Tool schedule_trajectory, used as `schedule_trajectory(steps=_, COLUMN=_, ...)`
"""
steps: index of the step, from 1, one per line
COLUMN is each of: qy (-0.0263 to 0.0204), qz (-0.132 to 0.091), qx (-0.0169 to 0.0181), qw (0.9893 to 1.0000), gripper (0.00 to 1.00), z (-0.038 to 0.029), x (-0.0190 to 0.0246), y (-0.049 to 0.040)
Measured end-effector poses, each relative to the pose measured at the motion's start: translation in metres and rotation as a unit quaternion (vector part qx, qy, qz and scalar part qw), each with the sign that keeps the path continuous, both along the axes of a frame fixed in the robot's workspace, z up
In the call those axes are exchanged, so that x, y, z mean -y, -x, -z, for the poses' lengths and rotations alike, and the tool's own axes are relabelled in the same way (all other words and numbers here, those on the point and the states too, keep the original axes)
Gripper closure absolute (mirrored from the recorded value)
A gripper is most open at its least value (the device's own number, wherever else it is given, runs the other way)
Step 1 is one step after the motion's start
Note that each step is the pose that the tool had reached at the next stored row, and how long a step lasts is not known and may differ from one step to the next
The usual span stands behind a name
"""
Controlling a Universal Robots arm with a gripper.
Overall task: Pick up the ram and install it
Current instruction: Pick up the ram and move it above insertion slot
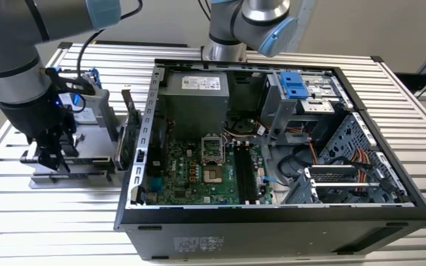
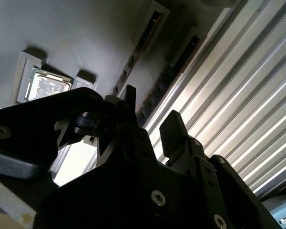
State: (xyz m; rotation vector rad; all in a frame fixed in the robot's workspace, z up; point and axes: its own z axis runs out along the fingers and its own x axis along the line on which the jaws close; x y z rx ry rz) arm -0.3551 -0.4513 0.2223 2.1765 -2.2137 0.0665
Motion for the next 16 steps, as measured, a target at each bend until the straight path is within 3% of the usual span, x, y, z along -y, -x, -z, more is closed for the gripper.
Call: schedule_trajectory(steps=16, qy=0.0022, qz=0.002, qx=-0.0001, qw=1.0000, gripper=0.00, z=0.0114, x=0.0000, y=0.0000)
